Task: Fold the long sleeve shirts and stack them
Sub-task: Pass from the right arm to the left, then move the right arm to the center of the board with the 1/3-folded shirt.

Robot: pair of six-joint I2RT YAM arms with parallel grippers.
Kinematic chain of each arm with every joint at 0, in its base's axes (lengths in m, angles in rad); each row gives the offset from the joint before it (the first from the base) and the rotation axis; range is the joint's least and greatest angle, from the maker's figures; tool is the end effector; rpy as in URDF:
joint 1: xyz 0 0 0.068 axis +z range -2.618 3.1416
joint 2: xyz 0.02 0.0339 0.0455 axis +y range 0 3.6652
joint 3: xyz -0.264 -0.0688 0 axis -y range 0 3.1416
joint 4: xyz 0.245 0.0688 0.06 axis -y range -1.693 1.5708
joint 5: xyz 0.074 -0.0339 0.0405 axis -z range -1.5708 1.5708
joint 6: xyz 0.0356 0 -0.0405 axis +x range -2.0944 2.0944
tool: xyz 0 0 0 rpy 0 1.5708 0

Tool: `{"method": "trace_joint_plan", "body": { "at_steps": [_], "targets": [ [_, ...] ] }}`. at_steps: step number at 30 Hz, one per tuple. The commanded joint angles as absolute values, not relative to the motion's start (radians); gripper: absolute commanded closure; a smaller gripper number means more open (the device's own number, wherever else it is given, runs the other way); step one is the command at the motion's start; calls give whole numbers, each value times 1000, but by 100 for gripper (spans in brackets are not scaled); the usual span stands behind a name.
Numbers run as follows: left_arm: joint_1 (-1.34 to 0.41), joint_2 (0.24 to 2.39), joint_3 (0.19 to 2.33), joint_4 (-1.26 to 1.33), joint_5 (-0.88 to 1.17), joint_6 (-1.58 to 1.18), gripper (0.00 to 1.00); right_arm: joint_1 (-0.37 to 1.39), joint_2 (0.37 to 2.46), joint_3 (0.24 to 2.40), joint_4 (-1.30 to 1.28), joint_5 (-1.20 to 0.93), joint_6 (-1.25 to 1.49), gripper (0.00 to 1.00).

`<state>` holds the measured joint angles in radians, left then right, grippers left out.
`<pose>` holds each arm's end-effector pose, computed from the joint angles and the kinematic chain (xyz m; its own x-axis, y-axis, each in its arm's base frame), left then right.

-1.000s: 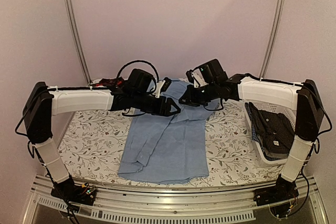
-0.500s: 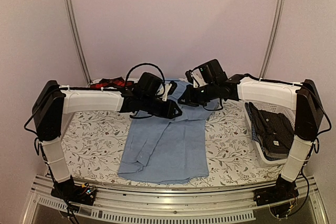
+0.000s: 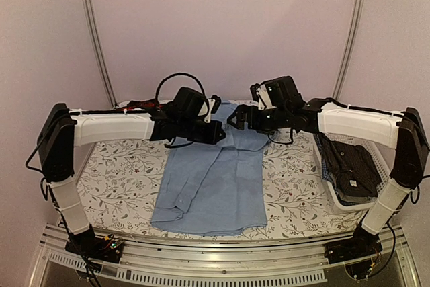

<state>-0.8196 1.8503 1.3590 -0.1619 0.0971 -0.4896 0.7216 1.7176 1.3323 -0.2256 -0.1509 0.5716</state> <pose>0.2869 -0.3123 0.2381 -0.7329 0.0990 -0.6731 0.4933 0.7587 -0.4255 0.2950 0.2667 0.2755 -0.7655 0.0388 -0.6423 -0.3941 0.7608 0.5157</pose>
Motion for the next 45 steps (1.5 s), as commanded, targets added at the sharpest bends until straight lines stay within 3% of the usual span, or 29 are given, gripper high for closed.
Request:
{"method": "trace_joint_plan", "body": {
  "at_steps": [1, 12, 29, 45],
  "targets": [
    [-797, 1771, 1396, -206, 26, -473, 100, 718, 1601, 1272, -137, -11, 560, 1],
    [-676, 1653, 1364, -290, 12, -486, 100, 713, 1517, 1152, -133, 152, 465, 1],
    [-452, 1466, 1239, -397, 3, -490, 100, 715, 1620, 1056, -125, -26, 514, 1],
    [-365, 1552, 1072, -390, 58, -521, 100, 756, 1904, 1114, 24, -238, 612, 1]
  ]
}}
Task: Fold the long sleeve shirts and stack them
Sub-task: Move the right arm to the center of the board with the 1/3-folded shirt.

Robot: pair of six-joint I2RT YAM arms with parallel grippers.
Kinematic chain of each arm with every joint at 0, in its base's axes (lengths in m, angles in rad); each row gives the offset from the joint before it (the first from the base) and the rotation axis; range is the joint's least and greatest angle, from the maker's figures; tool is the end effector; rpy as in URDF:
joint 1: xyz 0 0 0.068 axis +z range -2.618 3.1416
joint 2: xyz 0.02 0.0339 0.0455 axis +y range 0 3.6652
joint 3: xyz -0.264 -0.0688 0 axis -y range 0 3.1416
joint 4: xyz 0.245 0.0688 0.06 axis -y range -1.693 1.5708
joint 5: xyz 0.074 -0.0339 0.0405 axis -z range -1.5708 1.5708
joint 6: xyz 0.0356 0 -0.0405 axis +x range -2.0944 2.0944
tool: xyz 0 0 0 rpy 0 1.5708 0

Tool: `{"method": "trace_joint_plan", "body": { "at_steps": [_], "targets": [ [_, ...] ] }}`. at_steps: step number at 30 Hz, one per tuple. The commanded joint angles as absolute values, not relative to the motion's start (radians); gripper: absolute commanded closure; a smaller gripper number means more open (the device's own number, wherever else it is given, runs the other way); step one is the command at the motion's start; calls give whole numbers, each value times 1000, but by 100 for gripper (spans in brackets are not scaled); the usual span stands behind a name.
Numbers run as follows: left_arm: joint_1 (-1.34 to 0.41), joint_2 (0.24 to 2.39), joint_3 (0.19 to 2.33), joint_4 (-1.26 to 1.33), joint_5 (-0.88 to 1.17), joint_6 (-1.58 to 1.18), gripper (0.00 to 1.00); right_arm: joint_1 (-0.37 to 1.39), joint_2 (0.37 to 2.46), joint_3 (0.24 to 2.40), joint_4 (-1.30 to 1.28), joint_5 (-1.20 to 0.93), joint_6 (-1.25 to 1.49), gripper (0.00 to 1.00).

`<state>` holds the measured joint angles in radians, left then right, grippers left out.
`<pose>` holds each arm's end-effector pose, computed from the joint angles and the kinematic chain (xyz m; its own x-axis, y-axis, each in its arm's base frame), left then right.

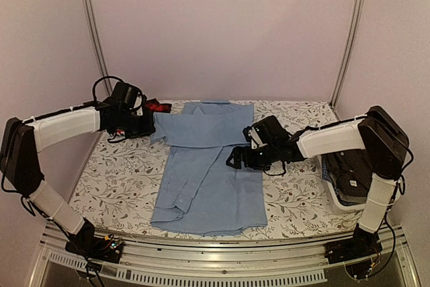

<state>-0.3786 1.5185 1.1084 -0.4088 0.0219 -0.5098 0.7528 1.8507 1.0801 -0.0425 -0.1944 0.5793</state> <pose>0.3060 -0.1226 0.2544 -0.7795 -0.2150 -0.5884 0.0035 0.9378 -0.3473 0.2765 0.2685 0.1605 -0.8639 -0.0733 -0.4983 -0.3522 0.7951 0.4937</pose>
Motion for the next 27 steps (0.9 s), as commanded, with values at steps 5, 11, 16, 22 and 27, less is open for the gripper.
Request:
{"method": "trace_joint_plan", "body": {
  "at_steps": [5, 11, 16, 22, 27],
  "targets": [
    [-365, 1604, 1036, -345, 118, -535, 100, 734, 1964, 1110, 20, -241, 624, 1],
    [-377, 1650, 1002, -278, 184, -564, 100, 684, 1969, 1052, 5, -227, 633, 1],
    [-406, 1698, 1016, -248, 196, -584, 100, 619, 1951, 1022, -26, -220, 616, 1],
    [-413, 1728, 1065, -253, 192, -588, 100, 607, 1923, 1057, -107, -209, 567, 1],
    [-414, 1709, 1106, -282, 190, -572, 100, 607, 1832, 1047, -192, -162, 551, 1]
  ]
}}
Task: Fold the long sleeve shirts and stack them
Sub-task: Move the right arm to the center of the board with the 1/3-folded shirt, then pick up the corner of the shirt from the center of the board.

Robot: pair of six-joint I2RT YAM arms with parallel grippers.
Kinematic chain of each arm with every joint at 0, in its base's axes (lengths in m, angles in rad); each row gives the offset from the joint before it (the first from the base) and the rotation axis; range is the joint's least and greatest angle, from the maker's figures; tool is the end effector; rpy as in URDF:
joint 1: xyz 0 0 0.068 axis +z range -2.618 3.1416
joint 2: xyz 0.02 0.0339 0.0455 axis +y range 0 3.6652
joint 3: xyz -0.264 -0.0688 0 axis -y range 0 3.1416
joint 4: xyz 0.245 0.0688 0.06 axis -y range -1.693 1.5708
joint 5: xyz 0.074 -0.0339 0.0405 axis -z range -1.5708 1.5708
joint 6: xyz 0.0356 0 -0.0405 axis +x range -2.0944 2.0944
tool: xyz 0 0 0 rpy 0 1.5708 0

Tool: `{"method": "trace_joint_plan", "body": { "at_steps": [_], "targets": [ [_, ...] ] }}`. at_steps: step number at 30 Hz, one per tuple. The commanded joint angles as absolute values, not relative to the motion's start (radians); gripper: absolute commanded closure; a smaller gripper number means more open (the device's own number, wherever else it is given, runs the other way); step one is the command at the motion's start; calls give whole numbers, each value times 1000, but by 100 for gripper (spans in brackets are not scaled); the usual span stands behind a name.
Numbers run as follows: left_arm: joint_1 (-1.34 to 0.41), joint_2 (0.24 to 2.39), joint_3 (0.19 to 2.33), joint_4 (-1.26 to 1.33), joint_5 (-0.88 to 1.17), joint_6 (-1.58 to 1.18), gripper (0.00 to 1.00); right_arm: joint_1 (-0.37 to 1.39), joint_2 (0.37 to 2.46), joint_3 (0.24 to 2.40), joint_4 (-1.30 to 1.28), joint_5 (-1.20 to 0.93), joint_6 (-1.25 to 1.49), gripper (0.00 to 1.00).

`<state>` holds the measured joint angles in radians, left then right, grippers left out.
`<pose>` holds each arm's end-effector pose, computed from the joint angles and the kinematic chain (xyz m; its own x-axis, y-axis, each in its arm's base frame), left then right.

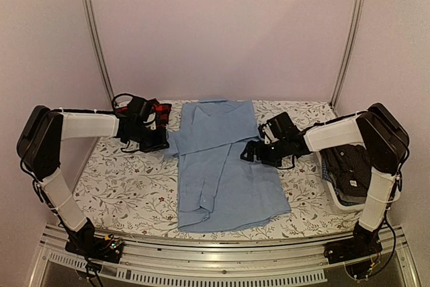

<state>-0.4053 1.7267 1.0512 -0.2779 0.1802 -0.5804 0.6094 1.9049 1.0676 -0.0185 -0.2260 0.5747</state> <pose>0.3217 -0.1450 0.1790 -0.8916 -0.2045 -0.4040 -0.0068 0.8981 -0.4397 0.3123 0.2277 0.1390 -0.8884 0.0259 -0.4583 -0.2328 0.8351 0.4984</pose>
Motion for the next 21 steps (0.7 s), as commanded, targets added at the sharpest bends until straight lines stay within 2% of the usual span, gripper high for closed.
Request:
{"method": "trace_joint_plan", "body": {
  "at_steps": [1, 7, 16, 21],
  "targets": [
    [-414, 1704, 1114, -285, 195, -569, 100, 607, 1799, 1042, -213, -147, 551, 1],
    [-414, 1672, 1180, -306, 245, -547, 100, 614, 1650, 932, -325, -106, 599, 9],
    [-417, 1616, 1259, -331, 309, -521, 98, 739, 1439, 759, -536, -8, 787, 17],
    [-417, 1593, 1278, -347, 312, -511, 98, 785, 1349, 700, -626, -5, 871, 32]
  ]
}}
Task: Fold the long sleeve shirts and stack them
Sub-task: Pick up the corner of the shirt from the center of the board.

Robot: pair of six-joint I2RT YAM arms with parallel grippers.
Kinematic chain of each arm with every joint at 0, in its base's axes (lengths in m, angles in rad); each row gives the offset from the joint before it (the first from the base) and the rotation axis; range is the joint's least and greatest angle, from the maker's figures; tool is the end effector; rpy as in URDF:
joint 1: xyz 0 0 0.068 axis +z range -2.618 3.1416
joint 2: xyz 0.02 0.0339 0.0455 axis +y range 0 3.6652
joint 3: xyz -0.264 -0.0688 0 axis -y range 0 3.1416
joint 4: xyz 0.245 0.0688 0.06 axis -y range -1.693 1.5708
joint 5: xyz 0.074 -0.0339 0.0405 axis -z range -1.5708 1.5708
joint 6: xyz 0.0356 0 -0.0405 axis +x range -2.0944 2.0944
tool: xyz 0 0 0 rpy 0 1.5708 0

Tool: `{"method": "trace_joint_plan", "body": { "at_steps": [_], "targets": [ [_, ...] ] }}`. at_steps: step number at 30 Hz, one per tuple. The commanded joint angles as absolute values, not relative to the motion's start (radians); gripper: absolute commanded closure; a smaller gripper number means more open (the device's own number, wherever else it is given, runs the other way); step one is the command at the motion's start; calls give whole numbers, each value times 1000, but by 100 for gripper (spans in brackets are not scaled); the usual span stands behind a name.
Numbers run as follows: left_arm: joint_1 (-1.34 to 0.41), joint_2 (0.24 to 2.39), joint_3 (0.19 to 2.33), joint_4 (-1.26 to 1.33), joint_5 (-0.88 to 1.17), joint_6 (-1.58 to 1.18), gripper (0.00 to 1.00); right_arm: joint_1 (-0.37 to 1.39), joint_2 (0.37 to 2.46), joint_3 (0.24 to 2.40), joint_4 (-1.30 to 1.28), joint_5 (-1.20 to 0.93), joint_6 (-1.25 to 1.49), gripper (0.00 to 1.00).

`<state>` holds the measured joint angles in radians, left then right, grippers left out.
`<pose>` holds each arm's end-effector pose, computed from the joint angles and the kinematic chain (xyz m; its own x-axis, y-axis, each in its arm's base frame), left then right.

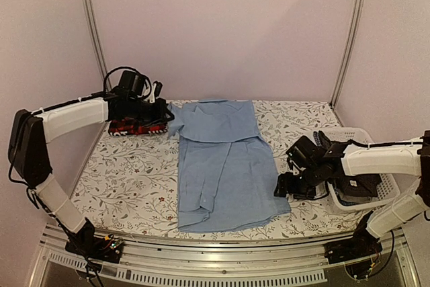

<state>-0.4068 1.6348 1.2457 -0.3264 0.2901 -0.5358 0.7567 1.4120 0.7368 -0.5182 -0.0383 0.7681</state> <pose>0.3339 -0.1549 0.2686 -0.8128 -0.1825 -0.5532 0.1889 0.8158 -0.5467 0.1789 0.1708 0.1660 -0.9699 0.0390 -0.2403 -0.0312 0.9590 0.2816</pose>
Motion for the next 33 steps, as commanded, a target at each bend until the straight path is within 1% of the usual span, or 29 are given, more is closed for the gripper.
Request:
{"method": "trace_joint_plan", "body": {
  "at_steps": [1, 4, 8, 10, 15, 21, 26, 30, 31, 33],
  "targets": [
    [-417, 1590, 1280, -347, 314, -509, 98, 790, 1336, 685, -633, -5, 881, 35],
    [-417, 1583, 1281, -348, 313, -508, 97, 804, 1316, 654, -635, -7, 907, 42],
    [-417, 1583, 1285, -349, 316, -510, 97, 819, 1335, 649, -635, -5, 920, 49],
    [-416, 1581, 1286, -348, 312, -511, 97, 824, 1356, 649, -635, 39, 922, 52],
    [-417, 1582, 1291, -356, 308, -507, 97, 840, 1421, 644, -603, 50, 922, 61],
    [-417, 1583, 1307, -369, 300, -505, 97, 885, 1518, 666, -604, 80, 929, 69],
    [-417, 1586, 1326, -379, 296, -501, 98, 900, 1526, 671, -634, 102, 938, 83],
    [-418, 1593, 1344, -383, 297, -499, 98, 904, 1523, 675, -646, 103, 935, 98],
    [-417, 1594, 1348, -384, 296, -499, 98, 905, 1526, 679, -649, 103, 932, 100],
    [-417, 1598, 1360, -383, 298, -499, 97, 905, 1522, 690, -664, 112, 929, 100]
  ]
}}
